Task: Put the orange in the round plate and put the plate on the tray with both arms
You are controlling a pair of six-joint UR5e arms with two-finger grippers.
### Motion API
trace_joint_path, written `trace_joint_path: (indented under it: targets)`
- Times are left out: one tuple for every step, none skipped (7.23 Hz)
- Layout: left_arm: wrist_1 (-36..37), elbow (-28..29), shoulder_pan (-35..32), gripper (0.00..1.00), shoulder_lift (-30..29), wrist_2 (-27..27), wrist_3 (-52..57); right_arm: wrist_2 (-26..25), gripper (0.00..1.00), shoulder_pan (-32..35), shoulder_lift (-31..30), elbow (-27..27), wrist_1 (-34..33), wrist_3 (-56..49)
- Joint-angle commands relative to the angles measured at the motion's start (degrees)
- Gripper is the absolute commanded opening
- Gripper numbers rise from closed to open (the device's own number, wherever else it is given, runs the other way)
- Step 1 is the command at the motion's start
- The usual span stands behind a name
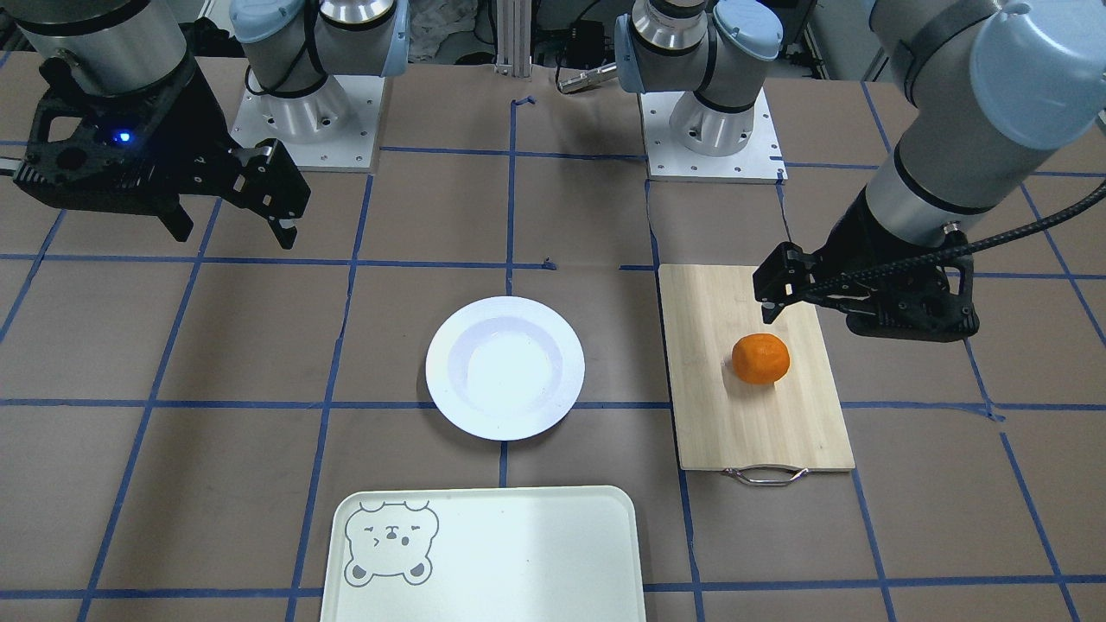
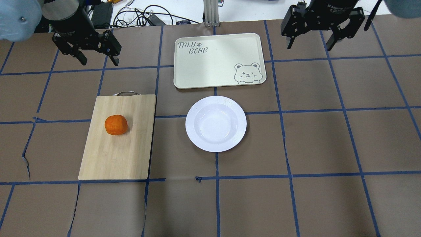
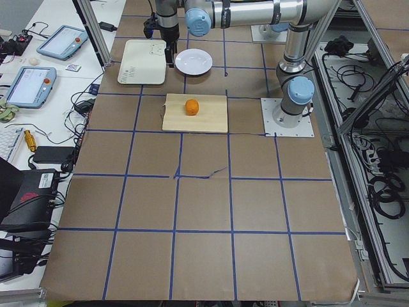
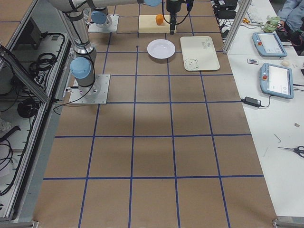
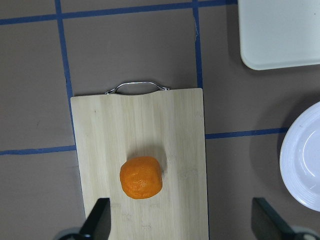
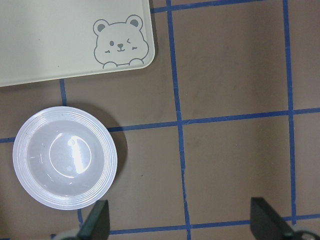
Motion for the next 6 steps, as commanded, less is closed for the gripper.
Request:
trace_joint_path:
  targets:
    - [-0.16, -0.04, 0.00, 1.00, 0.11, -0.08, -0.08, -0.12, 1.00, 0.03, -0.54, 0.15, 0.52, -0.17]
    - [-0.25, -0.12, 0.00, 1.00, 0.02, -0.08, 0.01, -0.37, 1.00, 0.38, -1.42, 0.50, 0.61, -0.17]
    - [-0.34, -0.30, -0.09, 1.00, 0.02, -0.08, 0.01, -0.72, 1.00, 0.64, -1.43, 0.59, 0.53, -0.26]
    - [-0.17, -0.91, -0.17, 1.00, 0.20, -0.16, -0.08, -0.03, 1.00, 0.73, -1.43, 0.68, 0.26, -0.17]
    - [-0.25, -1.70, -0.26, 1.00, 0.11, -0.08, 0.01, -0.02, 1.00, 0.73, -1.43, 0.77, 0.17, -0.26]
    - [-0.17, -1.88, -0.26, 1.00, 0.20, 0.01, 0.01, -0.02, 1.00, 0.73, -1.43, 0.68, 0.17, -0.26]
